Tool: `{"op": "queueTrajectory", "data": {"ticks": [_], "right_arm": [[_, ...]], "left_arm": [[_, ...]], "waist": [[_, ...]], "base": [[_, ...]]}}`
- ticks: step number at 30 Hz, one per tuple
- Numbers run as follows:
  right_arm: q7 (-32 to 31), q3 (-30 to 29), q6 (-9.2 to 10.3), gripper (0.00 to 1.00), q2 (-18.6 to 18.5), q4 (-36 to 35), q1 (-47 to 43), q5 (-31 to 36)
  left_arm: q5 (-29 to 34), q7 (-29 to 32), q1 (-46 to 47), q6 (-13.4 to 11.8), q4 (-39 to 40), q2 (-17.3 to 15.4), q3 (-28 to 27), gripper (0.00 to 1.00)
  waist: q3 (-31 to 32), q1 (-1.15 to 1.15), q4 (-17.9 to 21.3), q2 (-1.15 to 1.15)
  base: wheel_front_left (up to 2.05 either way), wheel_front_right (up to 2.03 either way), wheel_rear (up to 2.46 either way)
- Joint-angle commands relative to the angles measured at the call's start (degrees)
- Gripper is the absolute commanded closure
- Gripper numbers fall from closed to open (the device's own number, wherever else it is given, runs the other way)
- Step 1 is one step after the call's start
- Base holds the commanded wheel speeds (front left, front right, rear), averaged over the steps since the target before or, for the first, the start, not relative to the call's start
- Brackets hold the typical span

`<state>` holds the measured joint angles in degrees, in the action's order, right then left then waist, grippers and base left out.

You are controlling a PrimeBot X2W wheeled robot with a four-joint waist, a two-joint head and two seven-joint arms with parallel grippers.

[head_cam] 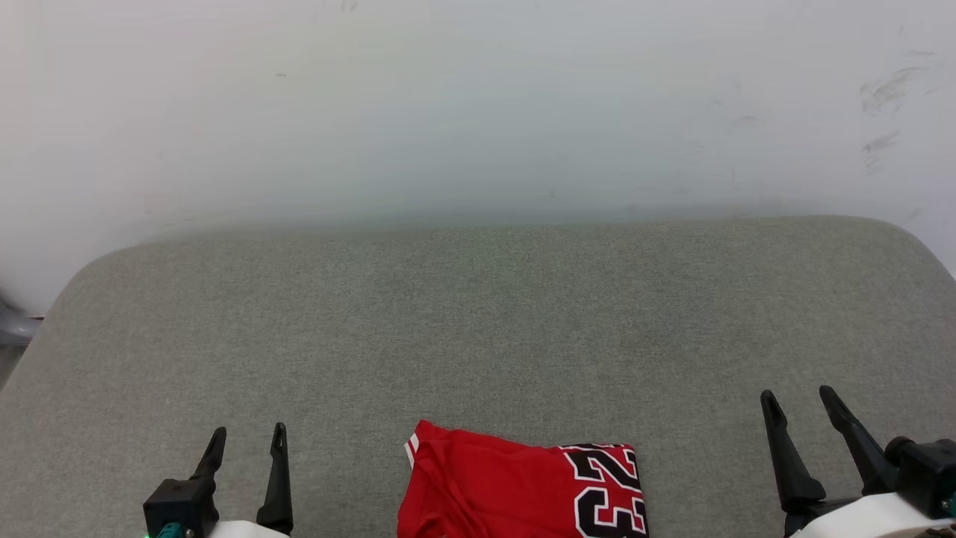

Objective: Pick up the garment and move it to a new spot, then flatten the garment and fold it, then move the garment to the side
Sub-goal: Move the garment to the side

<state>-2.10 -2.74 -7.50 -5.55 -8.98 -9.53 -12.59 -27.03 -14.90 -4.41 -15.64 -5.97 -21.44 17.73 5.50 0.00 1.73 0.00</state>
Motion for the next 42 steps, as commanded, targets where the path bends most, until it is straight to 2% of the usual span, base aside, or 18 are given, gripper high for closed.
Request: {"op": "queueTrajectory", "data": {"ticks": [1, 11, 17, 24, 27, 36, 42], "right_arm": [[0.1, 0.1, 0.03, 0.00, 0.0, -0.2, -0.5, 0.0], [-2.6, -2.1, 0.03, 0.00, -0.7, -0.2, 0.1, -1.7], [-10.0, -4.0, 0.03, 0.00, -4.0, 2.8, -0.2, -8.4], [-25.1, 3.4, 0.03, 0.00, -8.5, 6.3, -2.2, -17.2], [-28.4, 6.9, 0.03, 0.00, -9.1, 7.3, -0.8, -20.4], [-28.3, 14.3, 0.03, 0.00, -10.1, 13.3, 6.1, -25.4], [-30.9, 18.9, 0.06, 0.00, -10.0, 18.4, 8.2, -27.9]], "left_arm": [[0.2, -0.4, -0.2, 0.2, -0.1, 0.1, -0.3, 0.00], [0.9, -0.4, 1.2, 0.8, -0.1, 0.6, -1.7, 0.00], [1.9, -0.3, 2.6, 1.4, 0.9, 1.3, -2.6, 0.00], [3.5, -0.3, 4.4, 2.3, 2.3, 2.2, -2.9, 0.00], [4.2, -0.3, 5.5, 2.5, 3.0, 3.0, -3.4, 0.00], [5.7, -0.3, 8.9, 4.5, 3.0, 5.2, -4.7, 0.00], [6.8, -0.3, 10.2, 5.9, 2.5, 6.7, -5.9, 0.00]], "waist": [[0.0, 0.00, 0.0, 0.00], [-1.0, 0.00, -0.9, 0.00], [-3.0, 0.00, -2.7, 0.00], [-6.5, 0.00, -5.4, 0.00], [-8.9, 0.00, -6.4, 0.00], [-15.1, 0.00, -8.1, 0.00], [-16.9, 0.00, -8.8, 0.00]], "base": [[0.00, 0.00, 0.00], [0.00, 0.00, 0.00], [0.00, 0.00, 0.00], [0.00, 0.00, 0.00], [0.00, 0.00, 0.00], [0.00, 0.00, 0.00], [0.00, 0.00, 0.00]]}}
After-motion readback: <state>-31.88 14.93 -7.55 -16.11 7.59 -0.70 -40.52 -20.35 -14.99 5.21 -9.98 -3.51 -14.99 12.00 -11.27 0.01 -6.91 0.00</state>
